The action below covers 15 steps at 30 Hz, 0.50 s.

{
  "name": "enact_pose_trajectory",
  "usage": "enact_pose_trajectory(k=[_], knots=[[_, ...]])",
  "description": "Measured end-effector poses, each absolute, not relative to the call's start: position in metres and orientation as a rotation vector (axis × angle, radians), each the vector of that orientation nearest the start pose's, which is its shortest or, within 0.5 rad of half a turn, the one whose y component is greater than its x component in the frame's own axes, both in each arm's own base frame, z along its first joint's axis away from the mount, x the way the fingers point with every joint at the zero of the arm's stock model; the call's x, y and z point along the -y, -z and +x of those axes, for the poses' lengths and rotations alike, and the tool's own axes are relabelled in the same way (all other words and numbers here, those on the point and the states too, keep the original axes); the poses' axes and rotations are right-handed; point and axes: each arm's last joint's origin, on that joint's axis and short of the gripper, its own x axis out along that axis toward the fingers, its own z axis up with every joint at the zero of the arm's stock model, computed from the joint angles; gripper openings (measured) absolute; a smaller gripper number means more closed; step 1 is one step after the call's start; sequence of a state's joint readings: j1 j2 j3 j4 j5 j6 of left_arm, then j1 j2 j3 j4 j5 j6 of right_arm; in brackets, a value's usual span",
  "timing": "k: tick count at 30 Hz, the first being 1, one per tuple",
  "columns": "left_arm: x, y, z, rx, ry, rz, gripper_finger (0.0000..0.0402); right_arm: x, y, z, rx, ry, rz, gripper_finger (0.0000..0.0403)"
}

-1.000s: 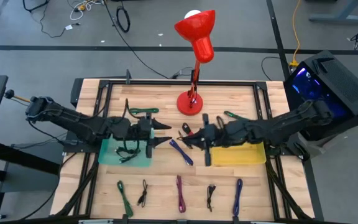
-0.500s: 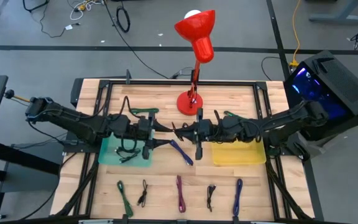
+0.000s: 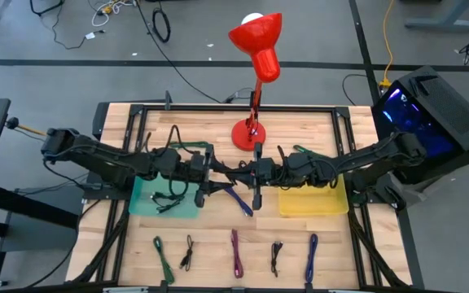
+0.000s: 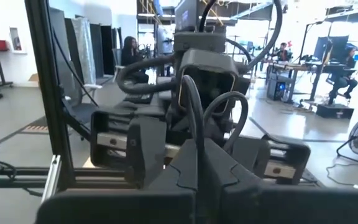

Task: Pick & Place USB Port
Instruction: Put the black charger cable into the green bin

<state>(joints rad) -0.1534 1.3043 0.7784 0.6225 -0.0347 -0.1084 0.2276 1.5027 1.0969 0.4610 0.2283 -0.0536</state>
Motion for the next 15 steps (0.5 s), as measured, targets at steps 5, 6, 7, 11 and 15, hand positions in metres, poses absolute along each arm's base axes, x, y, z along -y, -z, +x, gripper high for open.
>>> enact_pose_trajectory(k=[5, 6, 7, 11, 15], knots=[[0.044, -0.2958, 0.2862, 0.093, 0.151, -0.092, 0.0128, -0.0721, -0.3296, 0.3393, 0.045, -0.003, -0.035, 0.0], [0.044, -0.2955, 0.2863, 0.09, 0.151, -0.087, 0.0096, -0.0723, -0.3292, 0.3393, 0.04, -0.003, -0.034, 0.0], [0.044, -0.2952, 0.2863, 0.087, 0.153, -0.08, 0.006, -0.0723, -0.329, 0.3393, 0.039, 0.0, -0.034, 0.0], [0.0439, -0.2945, 0.2864, 0.08, 0.147, -0.074, 0.0037, -0.0722, -0.3287, 0.3393, 0.036, -0.001, -0.033, 0.0003], [0.0436, -0.2909, 0.2864, 0.036, 0.122, -0.075, 0.0037, -0.072, -0.3266, 0.3394, 0.015, 0.0, -0.038, 0.0015]])
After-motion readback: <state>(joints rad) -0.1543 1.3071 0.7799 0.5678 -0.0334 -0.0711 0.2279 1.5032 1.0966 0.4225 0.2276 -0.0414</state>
